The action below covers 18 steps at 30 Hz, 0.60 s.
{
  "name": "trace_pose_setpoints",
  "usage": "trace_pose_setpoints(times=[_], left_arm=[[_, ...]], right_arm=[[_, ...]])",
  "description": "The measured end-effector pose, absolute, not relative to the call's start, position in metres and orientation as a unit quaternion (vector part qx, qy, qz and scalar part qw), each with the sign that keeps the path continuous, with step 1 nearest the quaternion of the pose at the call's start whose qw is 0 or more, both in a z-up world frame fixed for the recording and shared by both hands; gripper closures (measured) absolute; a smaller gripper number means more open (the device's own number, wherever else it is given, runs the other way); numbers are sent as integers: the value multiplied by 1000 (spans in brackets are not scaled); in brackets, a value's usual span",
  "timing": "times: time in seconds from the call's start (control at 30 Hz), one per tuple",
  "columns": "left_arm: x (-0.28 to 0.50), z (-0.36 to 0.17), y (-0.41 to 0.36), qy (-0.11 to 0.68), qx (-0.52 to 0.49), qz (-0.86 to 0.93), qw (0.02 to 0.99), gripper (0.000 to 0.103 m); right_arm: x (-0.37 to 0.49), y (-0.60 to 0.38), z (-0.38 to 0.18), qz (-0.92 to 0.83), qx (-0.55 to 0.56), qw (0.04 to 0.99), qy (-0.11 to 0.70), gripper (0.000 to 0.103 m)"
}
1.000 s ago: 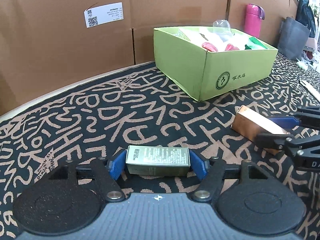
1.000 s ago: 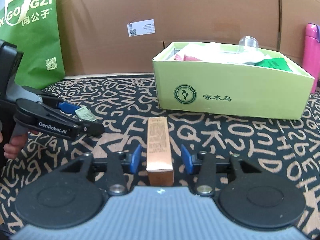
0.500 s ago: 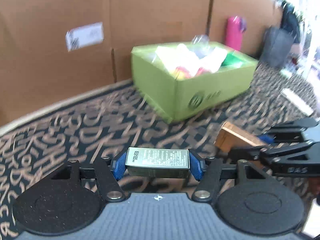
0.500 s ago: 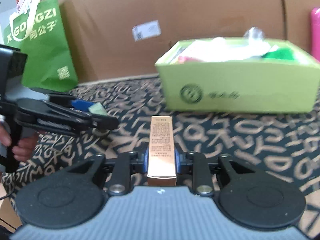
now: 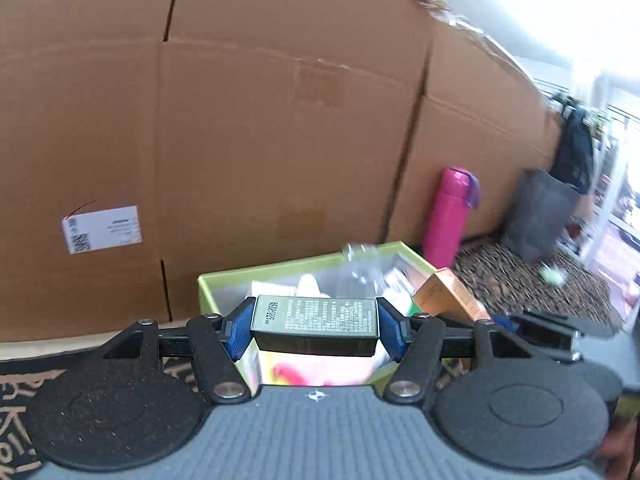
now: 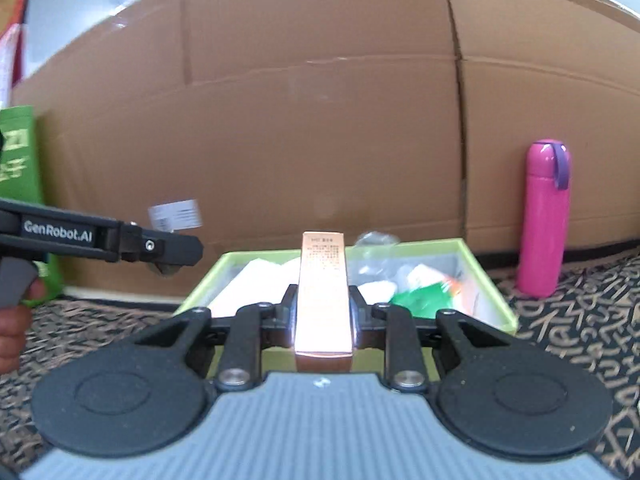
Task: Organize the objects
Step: 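Carry the olive box and copper box into the lime-green box and release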
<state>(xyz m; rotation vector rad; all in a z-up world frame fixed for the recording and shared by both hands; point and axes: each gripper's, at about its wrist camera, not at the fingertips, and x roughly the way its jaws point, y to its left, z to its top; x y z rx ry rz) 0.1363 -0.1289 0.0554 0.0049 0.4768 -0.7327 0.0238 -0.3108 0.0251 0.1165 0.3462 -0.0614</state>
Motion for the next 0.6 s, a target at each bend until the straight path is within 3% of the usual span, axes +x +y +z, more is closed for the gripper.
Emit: trace_pose_setpoints(times=[0.4, 0.6], left_arm=[[194, 14, -210, 289, 16, -299, 909, 38], [194, -2, -225, 261, 61, -282, 921, 39]], right_arm=[[111, -342, -22, -46, 24, 972, 229, 79], [114, -344, -27, -45, 1, 974, 223, 79]])
